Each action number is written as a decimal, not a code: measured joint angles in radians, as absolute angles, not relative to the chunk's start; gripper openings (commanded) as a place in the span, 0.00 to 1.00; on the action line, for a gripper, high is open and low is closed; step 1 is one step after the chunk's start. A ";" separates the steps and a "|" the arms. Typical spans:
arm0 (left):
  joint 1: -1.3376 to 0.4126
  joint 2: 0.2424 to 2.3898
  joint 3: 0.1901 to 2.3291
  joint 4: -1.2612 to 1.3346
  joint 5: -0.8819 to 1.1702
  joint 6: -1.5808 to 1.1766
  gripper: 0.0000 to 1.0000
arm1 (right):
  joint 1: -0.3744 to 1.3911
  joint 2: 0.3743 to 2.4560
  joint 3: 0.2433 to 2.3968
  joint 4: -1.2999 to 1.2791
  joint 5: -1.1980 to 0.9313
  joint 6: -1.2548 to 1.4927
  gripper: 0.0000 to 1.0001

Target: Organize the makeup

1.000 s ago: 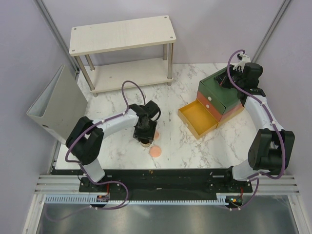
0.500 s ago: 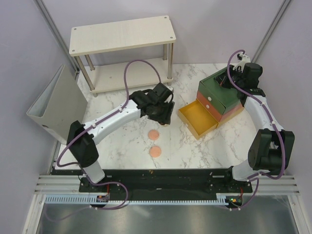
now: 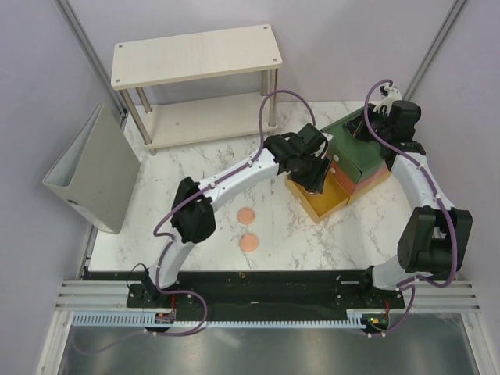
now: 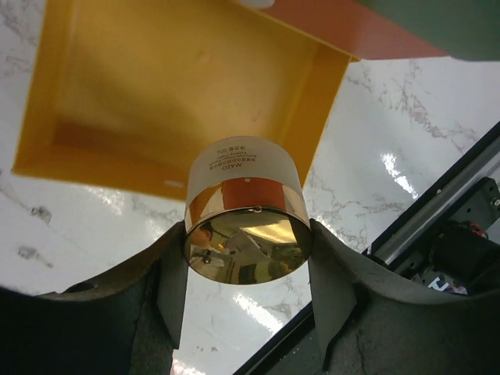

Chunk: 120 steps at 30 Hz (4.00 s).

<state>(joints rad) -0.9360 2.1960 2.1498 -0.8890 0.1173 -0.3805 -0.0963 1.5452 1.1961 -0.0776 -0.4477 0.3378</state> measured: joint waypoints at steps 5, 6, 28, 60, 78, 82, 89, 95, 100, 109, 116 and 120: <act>-0.952 2.282 2.260 -0.889 0.153 -0.379 0.11 | -0.096 1.544 1.194 -0.076 -0.448 0.338 0.00; -0.955 2.294 2.276 -0.888 0.163 -0.379 0.12 | -0.096 1.544 1.194 -0.075 -0.448 0.338 0.00; -0.975 2.377 2.314 -0.884 0.206 -0.339 0.76 | -0.096 1.544 1.189 -0.063 -0.451 0.338 0.00; -0.729 1.688 1.195 -0.778 -0.058 -0.347 0.75 | -0.096 1.542 1.182 -0.054 -0.454 0.342 0.00; -0.731 1.880 1.250 -0.681 0.008 -0.355 0.58 | -0.096 1.545 1.180 -0.047 -0.470 0.345 0.00; -0.729 1.898 1.268 -0.689 -0.008 -0.348 0.22 | -0.096 1.546 1.180 -0.046 -0.474 0.345 0.00; -0.728 1.901 1.277 -0.670 0.004 -0.340 0.02 | -0.096 1.546 1.180 -0.046 -0.475 0.346 0.00; -0.731 1.868 1.349 -0.674 0.039 -0.343 0.02 | -0.096 1.547 1.180 -0.046 -0.475 0.346 0.00; -0.734 1.863 1.548 -0.666 0.127 -0.359 0.04 | -0.096 1.547 1.180 -0.046 -0.477 0.346 0.00; -0.787 2.009 1.874 -0.619 0.274 -0.405 0.26 | -0.096 1.546 1.180 -0.046 -0.477 0.346 0.00; -0.823 2.149 1.914 -0.632 0.324 -0.434 0.67 | -0.096 1.546 1.180 -0.046 -0.477 0.346 0.00; -0.834 2.161 1.916 -0.648 0.315 -0.439 0.69 | -0.096 1.546 1.180 -0.046 -0.477 0.346 0.00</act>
